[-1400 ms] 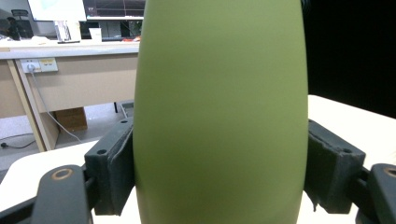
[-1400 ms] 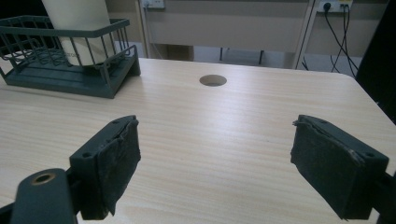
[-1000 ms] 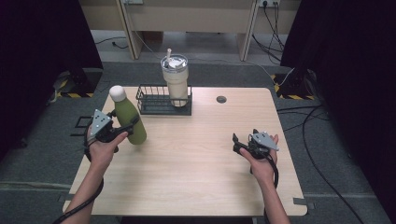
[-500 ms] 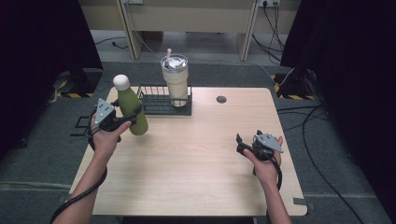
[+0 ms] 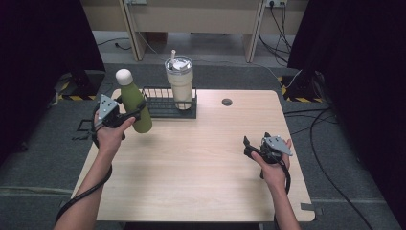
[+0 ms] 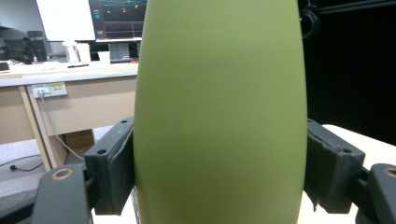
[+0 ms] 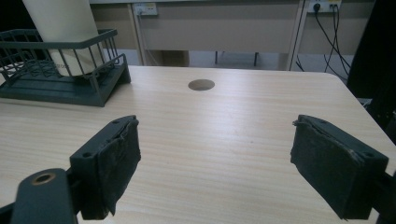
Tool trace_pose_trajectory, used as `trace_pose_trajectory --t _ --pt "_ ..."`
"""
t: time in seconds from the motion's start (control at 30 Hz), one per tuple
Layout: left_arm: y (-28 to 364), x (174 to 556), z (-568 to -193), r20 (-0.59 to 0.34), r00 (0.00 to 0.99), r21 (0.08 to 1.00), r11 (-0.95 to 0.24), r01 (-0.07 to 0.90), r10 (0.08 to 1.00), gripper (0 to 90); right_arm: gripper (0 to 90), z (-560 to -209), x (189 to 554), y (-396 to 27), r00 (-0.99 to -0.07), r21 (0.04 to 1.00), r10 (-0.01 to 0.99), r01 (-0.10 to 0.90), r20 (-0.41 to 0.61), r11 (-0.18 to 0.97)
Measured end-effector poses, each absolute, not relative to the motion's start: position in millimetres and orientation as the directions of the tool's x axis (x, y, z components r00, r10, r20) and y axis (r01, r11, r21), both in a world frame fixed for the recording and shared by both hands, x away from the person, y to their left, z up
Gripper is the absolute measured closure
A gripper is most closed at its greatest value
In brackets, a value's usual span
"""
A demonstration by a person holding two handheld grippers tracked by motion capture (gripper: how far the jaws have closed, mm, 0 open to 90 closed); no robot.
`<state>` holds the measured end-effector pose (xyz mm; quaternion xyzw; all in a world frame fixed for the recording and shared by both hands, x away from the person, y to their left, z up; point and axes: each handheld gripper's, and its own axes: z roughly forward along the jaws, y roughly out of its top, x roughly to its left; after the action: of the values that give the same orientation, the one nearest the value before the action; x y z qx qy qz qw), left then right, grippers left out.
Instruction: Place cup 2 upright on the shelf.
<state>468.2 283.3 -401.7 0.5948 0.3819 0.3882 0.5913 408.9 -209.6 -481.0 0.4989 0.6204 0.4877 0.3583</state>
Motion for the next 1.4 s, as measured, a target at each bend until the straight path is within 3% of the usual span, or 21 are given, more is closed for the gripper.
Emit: trace_pose_trajectory --t 1.4 --pt "276.4 522.4 -372.0 -0.018 0.359 0.999 0.032 -0.033 0.933 21.8 15.7 -483.6 409.0 -210.5 -0.232 0.957 0.971 0.289 0.066 0.004"
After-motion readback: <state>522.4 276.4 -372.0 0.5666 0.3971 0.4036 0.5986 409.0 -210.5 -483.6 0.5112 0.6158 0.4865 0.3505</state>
